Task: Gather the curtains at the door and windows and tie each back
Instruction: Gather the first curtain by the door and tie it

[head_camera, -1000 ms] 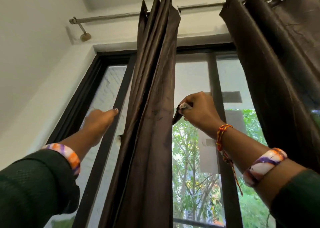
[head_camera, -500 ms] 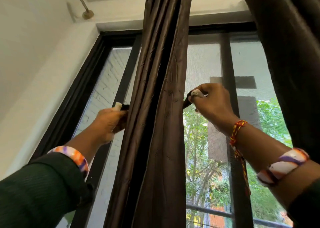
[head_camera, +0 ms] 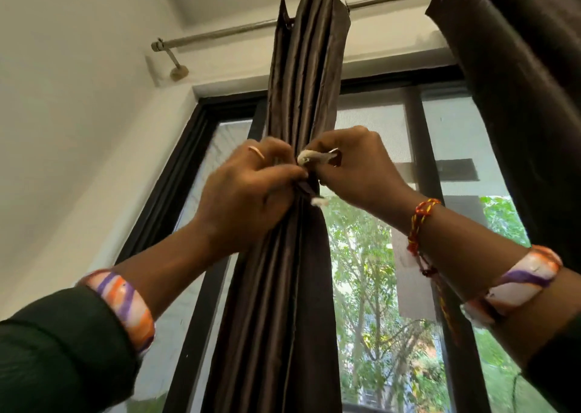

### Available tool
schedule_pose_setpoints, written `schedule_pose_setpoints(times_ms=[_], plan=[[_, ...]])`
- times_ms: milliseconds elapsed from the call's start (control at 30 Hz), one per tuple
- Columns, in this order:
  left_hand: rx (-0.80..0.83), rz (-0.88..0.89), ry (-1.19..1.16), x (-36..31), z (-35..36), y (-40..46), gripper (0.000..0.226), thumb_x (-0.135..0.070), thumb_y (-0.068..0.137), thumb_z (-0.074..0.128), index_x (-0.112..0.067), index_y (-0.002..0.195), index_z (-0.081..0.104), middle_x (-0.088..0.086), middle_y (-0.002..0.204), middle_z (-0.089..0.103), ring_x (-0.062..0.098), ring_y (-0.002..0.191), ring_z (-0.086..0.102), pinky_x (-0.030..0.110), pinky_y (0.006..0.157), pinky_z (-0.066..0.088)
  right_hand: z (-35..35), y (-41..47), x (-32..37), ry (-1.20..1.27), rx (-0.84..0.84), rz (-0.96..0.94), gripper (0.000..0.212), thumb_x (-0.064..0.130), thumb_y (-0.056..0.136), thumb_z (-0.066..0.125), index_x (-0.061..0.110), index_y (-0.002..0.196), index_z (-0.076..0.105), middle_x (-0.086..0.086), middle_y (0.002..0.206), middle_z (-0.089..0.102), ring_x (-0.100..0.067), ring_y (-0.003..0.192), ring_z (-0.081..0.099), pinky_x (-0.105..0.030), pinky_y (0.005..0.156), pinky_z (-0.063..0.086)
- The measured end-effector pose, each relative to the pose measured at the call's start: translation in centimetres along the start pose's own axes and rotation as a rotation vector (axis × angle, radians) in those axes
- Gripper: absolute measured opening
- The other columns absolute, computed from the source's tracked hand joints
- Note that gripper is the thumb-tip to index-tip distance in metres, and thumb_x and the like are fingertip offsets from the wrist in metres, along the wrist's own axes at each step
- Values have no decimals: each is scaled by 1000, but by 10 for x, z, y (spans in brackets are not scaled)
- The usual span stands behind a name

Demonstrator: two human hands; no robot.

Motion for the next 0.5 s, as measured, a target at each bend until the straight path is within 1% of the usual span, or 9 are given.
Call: schedule_pose_setpoints(times_ms=[33, 100, 167, 200, 267, 333, 400, 433, 500], plan=[[63, 141, 103, -8, 2, 3, 17, -13, 82, 58, -5, 90, 71, 18, 98, 66, 29, 74, 61, 35, 57, 50, -1, 5, -1, 58, 25, 57, 6, 9, 74, 69, 8, 77, 74, -13, 72, 71, -25, 71, 68, -45, 67, 55], [159, 378, 279, -15, 5, 10, 13, -10, 82, 60, -7, 86, 71, 14, 100, 70, 30, 71, 63, 33, 52, 49, -4, 12, -4, 197, 34, 166, 5, 13, 71, 72, 8, 72, 72, -18, 70, 70, -26, 68, 68, -48, 66, 57], [239, 527, 388, -16, 10, 16, 16, -9, 82, 55, -8, 84, 71, 11, 106, 70, 30, 81, 66, 29, 52, 48, -7, 15, -6, 263, 22, 246, 7, 15, 69, 73, 8, 70, 71, -19, 71, 69, -20, 64, 63, -44, 66, 57], [278, 560, 427, -15, 13, 18, 20, -9, 82, 51, -8, 84, 70, 12, 109, 69, 30, 88, 67, 29, 52, 50, -6, 15, -6, 262, 21, 273, 7, 15, 69, 74, 10, 68, 70, -17, 70, 68, -16, 63, 60, -40, 64, 56], [341, 544, 490, -13, 20, 23, 26, -10, 83, 44, -9, 85, 70, 12, 107, 69, 30, 90, 67, 29, 50, 51, -5, 16, -5, 236, 12, 317, 10, 17, 69, 74, 11, 64, 68, -14, 66, 65, -14, 62, 57, -36, 61, 53], [400, 493, 538, -14, 25, 27, 34, -11, 84, 37, -13, 84, 71, 10, 95, 71, 28, 78, 68, 25, 44, 48, -4, 16, -4, 220, 10, 368, 13, 17, 69, 73, 11, 60, 66, -13, 62, 63, -16, 61, 56, -34, 57, 49], [421, 478, 555, -18, 27, 30, 38, -10, 82, 35, -14, 80, 72, 8, 79, 71, 26, 62, 66, 19, 41, 41, -3, 14, -1, 211, 58, 431, 17, 15, 72, 71, 12, 58, 62, -6, 56, 54, -13, 56, 49, -26, 50, 41], [422, 465, 545, -20, 27, 32, 39, -9, 81, 33, -13, 80, 72, 8, 74, 69, 25, 56, 64, 19, 40, 39, -2, 13, 1, 207, 108, 468, 18, 15, 75, 68, 12, 60, 60, -4, 58, 51, -12, 57, 47, -24, 51, 40], [420, 415, 528, -21, 26, 35, 40, -11, 80, 32, -13, 83, 71, 10, 68, 67, 25, 50, 62, 19, 38, 37, -2, 8, 5, 274, 228, 558, 17, 20, 84, 62, 13, 69, 58, -4, 66, 53, -14, 67, 51, -27, 59, 45]])
Point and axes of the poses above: each hand's wrist, its own y-axis towards the middle knuckle, its own z-axis out of the palm, x = y × z, the point moved 5 cm from there along y, towards the middle knuckle
